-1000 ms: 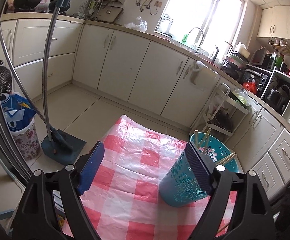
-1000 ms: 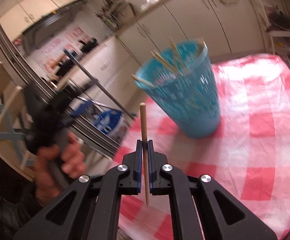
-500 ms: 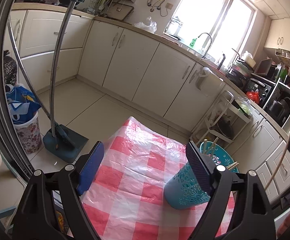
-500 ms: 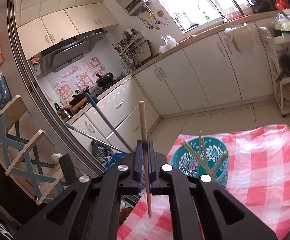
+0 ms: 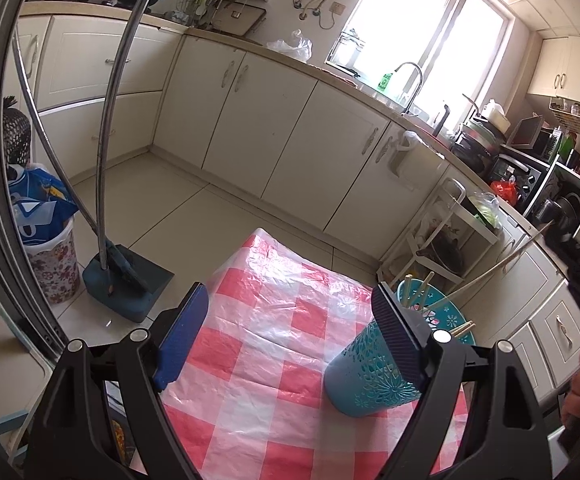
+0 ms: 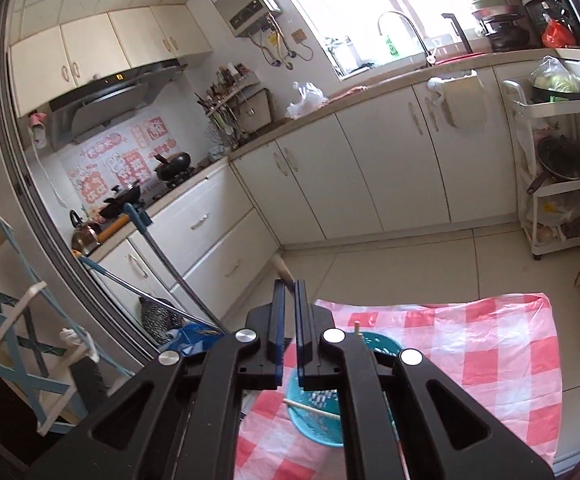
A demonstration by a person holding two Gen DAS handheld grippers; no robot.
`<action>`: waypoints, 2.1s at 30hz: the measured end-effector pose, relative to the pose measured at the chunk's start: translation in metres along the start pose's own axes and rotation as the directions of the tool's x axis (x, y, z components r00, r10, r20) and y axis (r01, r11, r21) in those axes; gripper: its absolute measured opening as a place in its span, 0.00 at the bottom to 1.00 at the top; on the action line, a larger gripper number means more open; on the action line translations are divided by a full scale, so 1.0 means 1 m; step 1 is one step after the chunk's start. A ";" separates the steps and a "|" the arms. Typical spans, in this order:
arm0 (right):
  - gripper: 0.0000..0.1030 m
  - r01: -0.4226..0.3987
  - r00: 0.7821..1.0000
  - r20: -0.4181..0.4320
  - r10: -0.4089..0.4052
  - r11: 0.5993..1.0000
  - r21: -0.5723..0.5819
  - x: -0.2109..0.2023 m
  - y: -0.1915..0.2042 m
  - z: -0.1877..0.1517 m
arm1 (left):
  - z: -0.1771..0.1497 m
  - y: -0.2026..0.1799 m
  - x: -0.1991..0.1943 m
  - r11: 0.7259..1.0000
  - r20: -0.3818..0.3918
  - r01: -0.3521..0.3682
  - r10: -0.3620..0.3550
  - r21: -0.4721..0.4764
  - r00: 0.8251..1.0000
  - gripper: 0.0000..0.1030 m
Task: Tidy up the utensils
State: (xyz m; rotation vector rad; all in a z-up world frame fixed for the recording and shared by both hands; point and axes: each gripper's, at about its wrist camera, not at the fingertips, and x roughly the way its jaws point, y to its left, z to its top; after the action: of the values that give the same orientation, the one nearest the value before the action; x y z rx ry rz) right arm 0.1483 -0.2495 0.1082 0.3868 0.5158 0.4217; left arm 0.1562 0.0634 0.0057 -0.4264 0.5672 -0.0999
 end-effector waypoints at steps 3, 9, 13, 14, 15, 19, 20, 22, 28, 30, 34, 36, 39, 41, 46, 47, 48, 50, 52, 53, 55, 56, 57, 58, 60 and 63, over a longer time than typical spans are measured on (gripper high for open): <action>0.05 0.042 0.999 -0.035 -0.042 0.999 -0.014 0.018 -0.007 -0.009 | -0.001 -0.001 0.002 1.000 -0.009 0.002 -0.002 0.000 1.000 0.77; 0.05 0.081 0.992 -0.097 -0.078 0.996 0.026 0.036 -0.027 -0.038 | -0.004 -0.003 0.003 1.000 -0.018 0.003 -0.002 0.014 1.000 0.78; 0.07 0.082 0.994 -0.082 -0.078 0.995 0.052 0.018 -0.028 -0.052 | -0.006 -0.009 -0.001 0.998 -0.008 -0.004 0.005 0.058 1.000 0.80; 0.08 0.086 0.993 -0.082 -0.081 0.994 0.062 0.010 -0.026 -0.059 | -0.008 -0.014 -0.004 0.996 0.001 -0.010 0.010 0.090 1.000 0.81; 0.14 0.096 0.992 -0.083 -0.090 0.993 0.068 0.002 -0.023 -0.067 | -0.010 -0.021 -0.008 0.991 0.007 -0.012 0.011 0.130 1.000 0.83; 0.58 0.209 0.976 -0.069 -0.206 0.977 0.040 -0.045 0.007 -0.111 | -0.029 -0.044 -0.039 0.966 -0.007 0.017 -0.016 0.259 1.000 0.93; 0.66 0.243 0.968 -0.073 -0.240 0.970 0.026 -0.054 0.014 -0.122 | -0.037 -0.048 -0.052 0.960 -0.012 0.022 -0.020 0.280 1.000 0.92; 0.81 0.308 0.948 -0.084 -0.307 0.951 0.008 -0.073 0.026 -0.142 | -0.051 -0.054 -0.073 0.949 -0.048 0.029 -0.014 0.313 0.999 0.93; 0.92 0.404 0.908 -0.126 -0.399 0.915 0.014 -0.123 0.065 -0.187 | -0.091 -0.065 -0.146 0.908 -0.093 -0.051 0.098 0.416 0.991 0.93; 0.93 0.418 0.903 -0.112 -0.415 0.908 0.007 -0.141 0.079 -0.195 | -0.099 -0.066 -0.176 0.899 -0.075 -0.055 0.097 0.435 0.992 0.93; 0.93 0.437 0.896 -0.085 -0.435 0.899 0.009 -0.176 0.104 -0.208 | -0.110 -0.065 -0.225 0.888 -0.083 -0.018 0.063 0.459 0.995 0.93; 0.93 0.440 0.895 -0.080 -0.438 0.898 0.015 -0.190 0.113 -0.213 | -0.113 -0.064 -0.246 0.890 -0.109 0.023 0.031 0.456 0.994 0.93; 0.93 0.422 0.904 -0.080 -0.419 0.906 0.021 -0.208 0.127 -0.222 | -0.119 -0.057 -0.271 0.905 -0.166 0.092 -0.023 0.415 0.986 0.93; 0.93 0.417 0.907 -0.081 -0.414 0.909 0.025 -0.221 0.137 -0.230 | -0.124 -0.052 -0.284 0.918 -0.188 0.115 -0.045 0.380 0.981 0.93; 0.93 0.465 0.881 -0.100 -0.462 0.885 0.007 -0.246 0.158 -0.253 | -0.139 -0.044 -0.320 0.915 -0.129 -0.005 0.062 0.403 0.990 0.93; 0.93 0.469 0.879 -0.101 -0.466 0.883 0.012 -0.250 0.160 -0.258 | -0.142 -0.044 -0.327 0.909 -0.110 -0.035 0.088 0.416 0.990 0.93; 0.93 0.473 0.878 -0.101 -0.469 0.881 0.021 -0.254 0.163 -0.263 | -0.144 -0.044 -0.332 0.905 -0.098 -0.052 0.103 0.423 0.990 0.93; 0.93 0.480 0.875 -0.103 -0.473 0.876 0.053 -0.263 0.168 -0.276 | -0.150 -0.042 -0.347 0.899 -0.089 -0.058 0.107 0.435 0.990 0.93; 0.93 0.477 0.877 -0.105 -0.469 0.875 0.076 -0.270 0.174 -0.289 | -0.154 -0.040 -0.358 0.898 -0.104 -0.030 0.084 0.440 0.991 0.93; 0.93 0.476 0.878 -0.107 -0.467 0.876 0.079 -0.271 0.176 -0.294 | -0.157 -0.039 -0.362 0.896 -0.117 -0.012 0.071 0.444 0.991 0.93; 0.93 0.469 0.881 -0.114 -0.459 0.879 0.085 -0.274 0.181 -0.303 | -0.162 -0.040 -0.365 0.888 -0.152 0.014 0.063 0.459 0.986 0.93; 0.93 0.470 0.881 -0.115 -0.460 0.877 0.095 -0.275 0.182 -0.307 | -0.165 -0.039 -0.364 0.884 -0.177 0.025 0.066 0.468 0.982 0.93; 0.93 0.473 0.879 -0.112 -0.463 0.875 0.100 -0.277 0.184 -0.311 | -0.168 -0.038 -0.364 0.880 -0.194 0.024 0.078 0.475 0.978 0.93; 0.93 0.478 0.877 -0.107 -0.468 0.872 0.107 -0.278 0.184 -0.313 | -0.171 -0.039 -0.361 0.877 -0.198 0.012 0.095 0.480 0.976 0.93; 0.93 0.482 0.875 -0.100 -0.473 0.868 0.118 -0.278 0.185 -0.315 | -0.173 -0.039 -0.358 0.864 -0.176 -0.033 0.140 0.502 0.974 0.93; 0.93 0.475 0.879 -0.112 -0.464 0.871 0.123 -0.275 0.187 -0.319 | -0.177 -0.037 -0.360 0.844 -0.135 -0.091 0.190 0.529 0.973 0.93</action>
State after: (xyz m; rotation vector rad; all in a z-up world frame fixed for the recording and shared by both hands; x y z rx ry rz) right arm -0.2955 -0.1441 0.0435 0.3722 0.6993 -0.0769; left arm -0.2415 0.0399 0.0673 0.1600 0.7230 -0.1471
